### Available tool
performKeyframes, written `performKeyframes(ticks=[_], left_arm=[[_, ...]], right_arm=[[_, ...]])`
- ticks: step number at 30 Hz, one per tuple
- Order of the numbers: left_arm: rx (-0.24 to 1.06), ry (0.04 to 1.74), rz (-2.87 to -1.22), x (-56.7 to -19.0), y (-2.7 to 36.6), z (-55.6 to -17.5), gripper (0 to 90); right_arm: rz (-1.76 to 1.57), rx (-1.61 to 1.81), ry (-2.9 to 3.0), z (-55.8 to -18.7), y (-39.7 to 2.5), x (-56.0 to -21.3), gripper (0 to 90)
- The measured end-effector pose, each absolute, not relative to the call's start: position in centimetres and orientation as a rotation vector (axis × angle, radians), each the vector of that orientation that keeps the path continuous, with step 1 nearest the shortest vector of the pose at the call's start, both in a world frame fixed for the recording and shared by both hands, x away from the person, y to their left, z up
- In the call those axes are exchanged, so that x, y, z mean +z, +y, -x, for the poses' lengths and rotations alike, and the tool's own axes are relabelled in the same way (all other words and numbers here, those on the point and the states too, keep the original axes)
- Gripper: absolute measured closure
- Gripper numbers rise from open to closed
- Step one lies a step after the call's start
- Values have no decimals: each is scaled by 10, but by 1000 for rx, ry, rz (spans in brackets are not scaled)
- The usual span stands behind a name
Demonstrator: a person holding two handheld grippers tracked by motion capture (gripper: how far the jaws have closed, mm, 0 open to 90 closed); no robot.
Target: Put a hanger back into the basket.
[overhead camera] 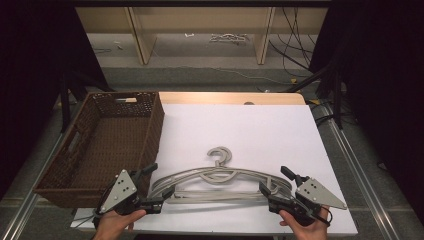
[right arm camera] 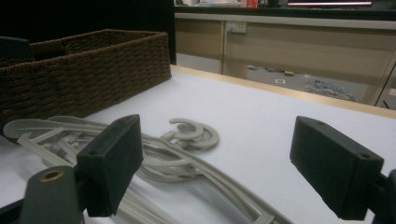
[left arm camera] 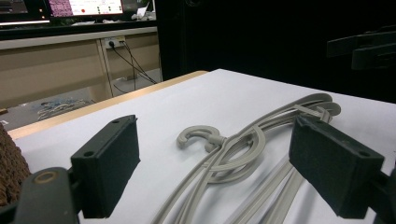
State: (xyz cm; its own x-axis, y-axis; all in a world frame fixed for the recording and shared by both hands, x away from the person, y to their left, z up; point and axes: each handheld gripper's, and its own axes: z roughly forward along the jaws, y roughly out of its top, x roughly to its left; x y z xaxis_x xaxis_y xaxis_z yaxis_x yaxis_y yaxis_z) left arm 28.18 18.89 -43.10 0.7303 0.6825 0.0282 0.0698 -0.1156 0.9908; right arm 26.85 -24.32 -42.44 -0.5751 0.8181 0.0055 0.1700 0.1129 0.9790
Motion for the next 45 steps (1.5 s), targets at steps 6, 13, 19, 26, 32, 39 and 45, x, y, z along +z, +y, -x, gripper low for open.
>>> performKeyframes(ticks=[6,13,19,26,32,39,45], left_arm=[[582,616,-1623,-431,188,-281,160],[574,615,-1621,-430,188,-283,160],[565,599,-1633,-430,184,-283,162],[527,588,-1659,-427,178,-283,162],[479,597,-1741,-428,159,-291,164],[467,614,-1809,-426,146,-306,171],[448,623,-1856,-423,138,-319,171]], right_arm=[[-960,1511,1840,-268,-243,-424,235],[-957,1500,1838,-267,-242,-423,234],[-950,1515,1827,-267,-243,-423,235],[-959,1498,1835,-267,-243,-423,227],[-959,1492,1841,-267,-244,-422,217],[-958,1498,1843,-267,-245,-423,211],[-1006,1491,1865,-264,-243,-423,206]])
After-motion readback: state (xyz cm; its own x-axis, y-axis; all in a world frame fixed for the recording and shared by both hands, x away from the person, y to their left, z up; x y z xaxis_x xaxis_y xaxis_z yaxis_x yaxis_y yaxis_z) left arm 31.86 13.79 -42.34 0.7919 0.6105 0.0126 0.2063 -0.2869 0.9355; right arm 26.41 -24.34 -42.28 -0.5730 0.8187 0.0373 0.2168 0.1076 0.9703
